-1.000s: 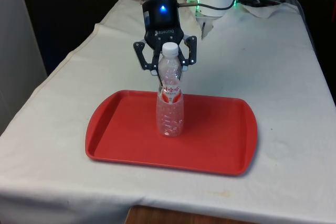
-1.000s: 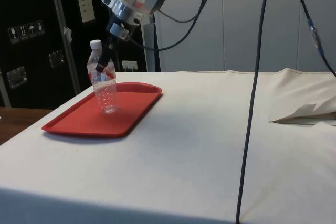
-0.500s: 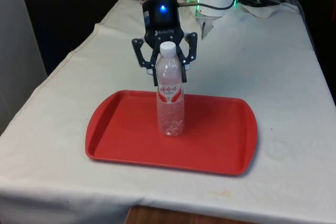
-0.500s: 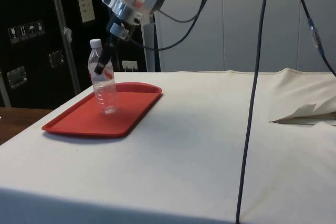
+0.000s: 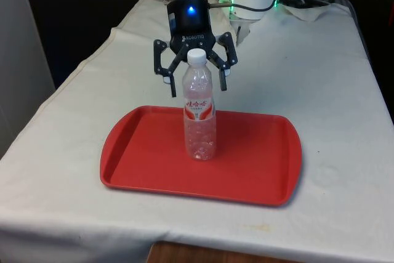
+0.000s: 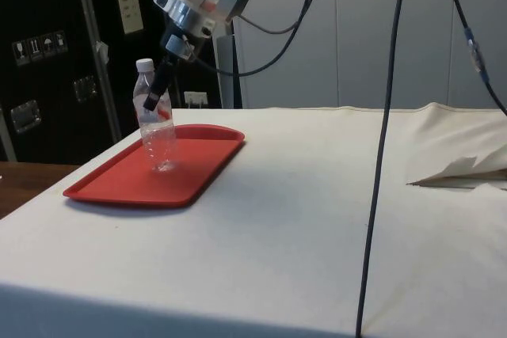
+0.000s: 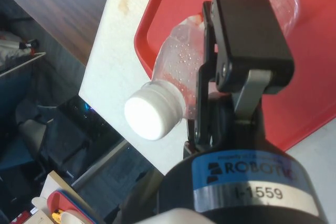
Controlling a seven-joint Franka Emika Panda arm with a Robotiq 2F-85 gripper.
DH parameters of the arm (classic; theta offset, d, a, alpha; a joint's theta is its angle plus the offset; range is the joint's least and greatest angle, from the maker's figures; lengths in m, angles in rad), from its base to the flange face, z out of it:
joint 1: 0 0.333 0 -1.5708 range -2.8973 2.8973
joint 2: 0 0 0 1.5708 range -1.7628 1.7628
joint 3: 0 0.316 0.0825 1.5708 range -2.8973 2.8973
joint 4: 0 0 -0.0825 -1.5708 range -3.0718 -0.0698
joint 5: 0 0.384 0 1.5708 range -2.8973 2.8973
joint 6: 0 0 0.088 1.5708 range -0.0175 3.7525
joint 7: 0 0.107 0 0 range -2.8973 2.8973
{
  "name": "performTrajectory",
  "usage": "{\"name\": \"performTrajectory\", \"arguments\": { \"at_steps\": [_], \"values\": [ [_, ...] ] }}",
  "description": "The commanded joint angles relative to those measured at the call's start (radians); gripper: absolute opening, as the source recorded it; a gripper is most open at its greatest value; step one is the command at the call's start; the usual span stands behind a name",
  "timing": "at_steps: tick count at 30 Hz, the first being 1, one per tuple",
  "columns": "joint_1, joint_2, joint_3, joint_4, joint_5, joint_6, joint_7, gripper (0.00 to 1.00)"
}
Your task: Place the bottle upright on the tray.
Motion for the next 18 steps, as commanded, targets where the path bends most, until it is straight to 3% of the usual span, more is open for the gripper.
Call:
{"name": "performTrajectory", "arguments": {
  "at_steps": [1,18],
  "values": [
    [-0.001,0.001,0.0,0.001,0.0,0.001,-0.001,1.0],
    [-0.001,-0.046,-0.001,-0.052,0.007,0.006,-0.019,1.0]
  ]
}}
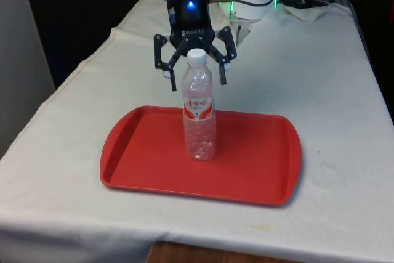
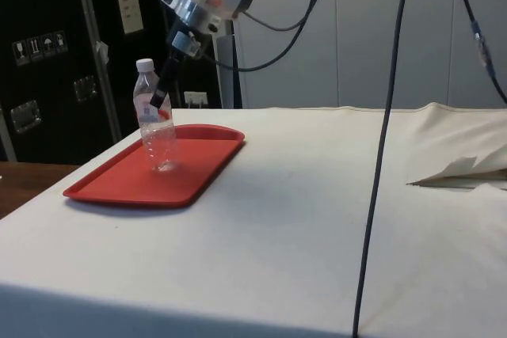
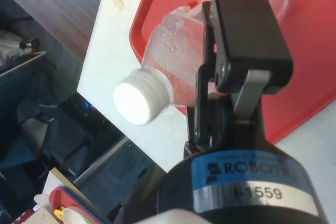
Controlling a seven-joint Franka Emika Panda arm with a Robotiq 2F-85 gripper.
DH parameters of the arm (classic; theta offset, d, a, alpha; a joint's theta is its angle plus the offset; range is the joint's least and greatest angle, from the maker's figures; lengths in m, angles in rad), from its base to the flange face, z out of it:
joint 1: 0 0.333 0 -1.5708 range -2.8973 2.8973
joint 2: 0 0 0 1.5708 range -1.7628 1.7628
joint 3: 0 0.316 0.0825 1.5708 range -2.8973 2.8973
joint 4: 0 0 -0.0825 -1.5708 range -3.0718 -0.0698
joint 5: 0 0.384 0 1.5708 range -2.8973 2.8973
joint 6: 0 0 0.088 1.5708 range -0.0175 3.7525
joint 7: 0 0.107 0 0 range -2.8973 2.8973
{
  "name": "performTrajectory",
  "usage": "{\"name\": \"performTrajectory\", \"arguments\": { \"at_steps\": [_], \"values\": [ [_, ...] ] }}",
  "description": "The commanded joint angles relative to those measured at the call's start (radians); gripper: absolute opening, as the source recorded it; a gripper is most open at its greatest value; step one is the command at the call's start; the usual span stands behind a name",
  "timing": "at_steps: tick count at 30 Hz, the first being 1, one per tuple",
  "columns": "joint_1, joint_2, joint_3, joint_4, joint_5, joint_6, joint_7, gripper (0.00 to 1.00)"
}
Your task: Place the bottle upright on the tray.
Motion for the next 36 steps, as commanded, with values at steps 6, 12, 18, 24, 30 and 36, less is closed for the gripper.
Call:
{"name": "performTrajectory", "arguments": {
  "at_steps": [6,12,18,24,30,36],
  "values": [
    [-0.002,-0.042,0.001,-0.043,0.01,0.008,-0.023,1.0],
    [-0.002,-0.066,-0.004,-0.067,0.01,0.007,-0.03,1.0],
    [-0.003,-0.089,-0.009,-0.092,0.009,0.005,-0.037,1.0],
    [-0.002,-0.116,-0.017,-0.12,0.006,0.003,-0.043,1.0],
    [-0.002,-0.138,-0.023,-0.14,0.004,0.003,-0.047,1.0],
    [-0.001,-0.164,-0.028,-0.164,0.0,0.003,-0.054,1.0]
  ]
}}
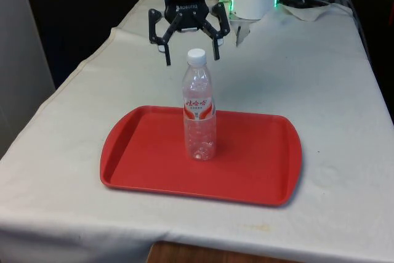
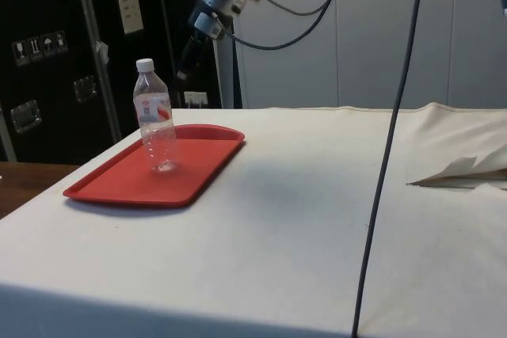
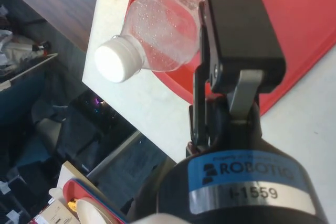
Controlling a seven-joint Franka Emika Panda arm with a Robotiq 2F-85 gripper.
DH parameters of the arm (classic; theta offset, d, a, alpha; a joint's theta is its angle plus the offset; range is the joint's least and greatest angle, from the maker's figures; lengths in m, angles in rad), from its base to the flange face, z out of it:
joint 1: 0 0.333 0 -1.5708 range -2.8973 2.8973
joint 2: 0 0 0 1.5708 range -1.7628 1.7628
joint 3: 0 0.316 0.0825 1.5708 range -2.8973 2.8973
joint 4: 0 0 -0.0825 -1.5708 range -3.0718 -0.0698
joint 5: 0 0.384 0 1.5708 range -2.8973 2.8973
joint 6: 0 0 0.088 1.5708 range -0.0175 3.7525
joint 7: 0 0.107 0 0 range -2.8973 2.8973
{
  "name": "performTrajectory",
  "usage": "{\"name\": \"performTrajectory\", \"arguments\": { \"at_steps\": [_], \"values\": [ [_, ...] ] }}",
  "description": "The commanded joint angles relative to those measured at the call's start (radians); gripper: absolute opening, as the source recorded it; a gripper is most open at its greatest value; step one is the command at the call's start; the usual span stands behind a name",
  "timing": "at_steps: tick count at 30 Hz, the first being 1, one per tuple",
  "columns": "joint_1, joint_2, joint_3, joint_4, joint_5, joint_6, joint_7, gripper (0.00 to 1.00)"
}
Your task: Place the bottle upright on the tray.
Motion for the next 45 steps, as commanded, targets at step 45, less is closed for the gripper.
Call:
{"name": "performTrajectory", "arguments": {
  "at_steps": [45],
  "values": [
    [0.006,-0.092,-0.019,-0.071,-0.164,0.009,-0.101,1.0]
  ]
}}
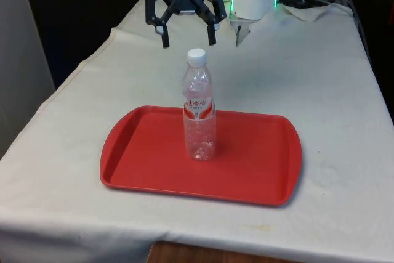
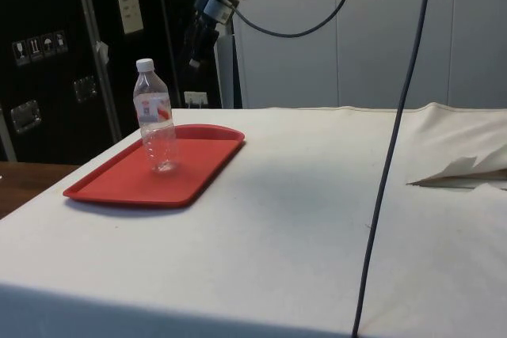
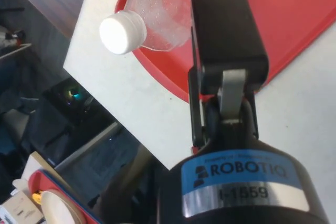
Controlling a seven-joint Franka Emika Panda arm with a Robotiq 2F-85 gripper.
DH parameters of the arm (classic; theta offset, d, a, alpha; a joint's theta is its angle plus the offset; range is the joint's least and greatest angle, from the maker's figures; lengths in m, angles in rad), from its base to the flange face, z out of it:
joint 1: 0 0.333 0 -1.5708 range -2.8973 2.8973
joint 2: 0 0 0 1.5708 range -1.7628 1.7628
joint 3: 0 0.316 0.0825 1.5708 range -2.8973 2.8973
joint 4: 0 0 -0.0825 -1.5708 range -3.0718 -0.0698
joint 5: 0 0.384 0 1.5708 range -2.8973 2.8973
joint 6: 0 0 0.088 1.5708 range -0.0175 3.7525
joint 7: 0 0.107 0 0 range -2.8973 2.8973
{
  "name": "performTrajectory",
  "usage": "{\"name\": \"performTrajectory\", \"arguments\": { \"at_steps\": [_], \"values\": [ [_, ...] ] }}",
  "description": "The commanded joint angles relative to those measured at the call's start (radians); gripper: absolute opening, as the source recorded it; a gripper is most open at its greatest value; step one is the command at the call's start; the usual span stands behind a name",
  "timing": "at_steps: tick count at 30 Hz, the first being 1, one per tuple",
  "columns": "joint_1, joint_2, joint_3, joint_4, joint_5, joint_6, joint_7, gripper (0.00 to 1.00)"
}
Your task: Place the bottle upright on the tray.
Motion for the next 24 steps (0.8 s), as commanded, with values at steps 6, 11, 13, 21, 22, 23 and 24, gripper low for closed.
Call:
{"name": "performTrajectory", "arguments": {
  "at_steps": [6,11,13,21,22,23,24],
  "values": [
    [0.005,-0.009,-0.008,-0.022,-0.067,0.011,-0.002,1.0],
    [0.005,-0.012,-0.01,-0.027,-0.097,0.011,-0.004,1.0],
    [0.005,-0.013,-0.011,-0.03,-0.11,0.012,-0.007,1.0],
    [0.005,-0.02,-0.015,-0.044,-0.175,0.012,-0.017,1.0],
    [0.005,-0.02,-0.016,-0.045,-0.181,0.012,-0.019,1.0],
    [0.005,-0.021,-0.016,-0.046,-0.188,0.012,-0.02,1.0],
    [0.0,-0.017,-0.009,-0.035,-0.167,0.001,-0.024,1.0]
  ]
}}
